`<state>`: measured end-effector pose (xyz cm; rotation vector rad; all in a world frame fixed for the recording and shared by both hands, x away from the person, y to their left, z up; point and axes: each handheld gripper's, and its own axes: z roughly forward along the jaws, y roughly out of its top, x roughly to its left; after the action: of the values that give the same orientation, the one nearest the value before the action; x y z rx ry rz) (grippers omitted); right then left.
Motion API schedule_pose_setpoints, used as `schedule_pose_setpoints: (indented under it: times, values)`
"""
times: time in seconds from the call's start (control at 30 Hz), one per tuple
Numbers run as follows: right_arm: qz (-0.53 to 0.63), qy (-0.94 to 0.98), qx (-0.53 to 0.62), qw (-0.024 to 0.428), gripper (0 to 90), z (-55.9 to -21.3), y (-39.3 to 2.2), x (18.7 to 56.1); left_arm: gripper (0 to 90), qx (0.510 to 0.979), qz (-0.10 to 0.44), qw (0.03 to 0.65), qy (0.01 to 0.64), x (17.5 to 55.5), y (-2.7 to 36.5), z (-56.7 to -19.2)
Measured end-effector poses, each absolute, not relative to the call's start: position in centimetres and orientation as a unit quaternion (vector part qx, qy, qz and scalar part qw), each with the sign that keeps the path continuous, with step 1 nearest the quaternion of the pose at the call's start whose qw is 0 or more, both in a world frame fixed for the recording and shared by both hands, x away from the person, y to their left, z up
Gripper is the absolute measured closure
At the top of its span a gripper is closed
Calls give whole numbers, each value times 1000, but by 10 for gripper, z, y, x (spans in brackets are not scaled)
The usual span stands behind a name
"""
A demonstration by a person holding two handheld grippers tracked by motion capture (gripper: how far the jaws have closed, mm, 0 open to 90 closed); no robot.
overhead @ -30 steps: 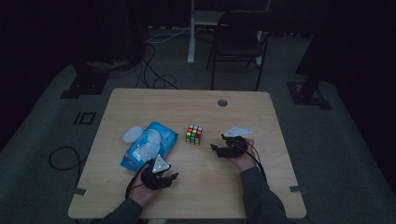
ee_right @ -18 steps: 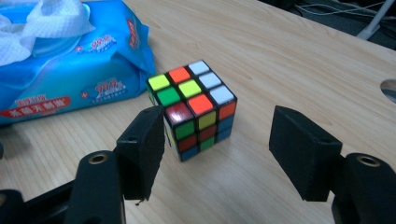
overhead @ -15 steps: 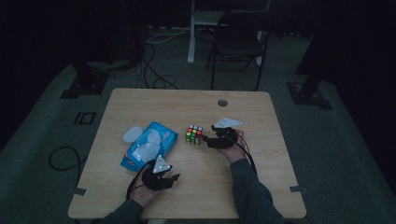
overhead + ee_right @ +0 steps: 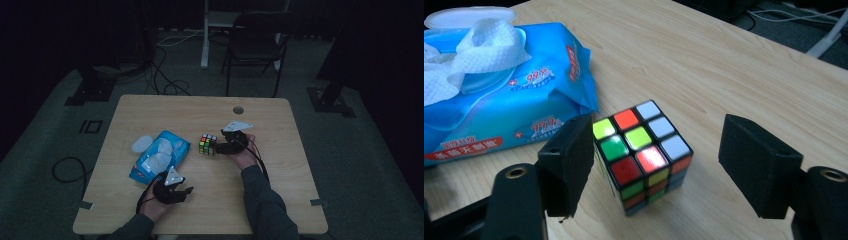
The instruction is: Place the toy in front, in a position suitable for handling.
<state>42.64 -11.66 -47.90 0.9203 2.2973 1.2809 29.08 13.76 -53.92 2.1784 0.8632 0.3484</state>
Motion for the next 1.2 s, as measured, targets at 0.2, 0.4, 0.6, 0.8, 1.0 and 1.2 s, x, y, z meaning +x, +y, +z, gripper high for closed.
schedule_pose_setpoints:
  times: [0.2, 0.4, 0.6, 0.8, 1.0, 1.2]
  values:
    - [454, 818, 307, 177, 261, -477, -106, 428, 507, 851, 136, 378, 338, 291, 138, -539]
    - [443, 826, 297, 182, 236, -479, -98, 432, 504, 850, 136, 381, 339, 291, 139, -538]
    - [431, 833, 295, 181, 178, -485, -94, 443, 502, 848, 134, 383, 340, 292, 140, -538]
    - [422, 845, 276, 176, 142, -493, -87, 453, 501, 848, 132, 384, 341, 292, 139, -538]
    - [400, 864, 258, 163, 147, -509, -78, 458, 500, 850, 132, 381, 340, 292, 139, -539]
    - [390, 870, 253, 162, 228, -518, -75, 462, 500, 850, 131, 380, 341, 292, 139, -539]
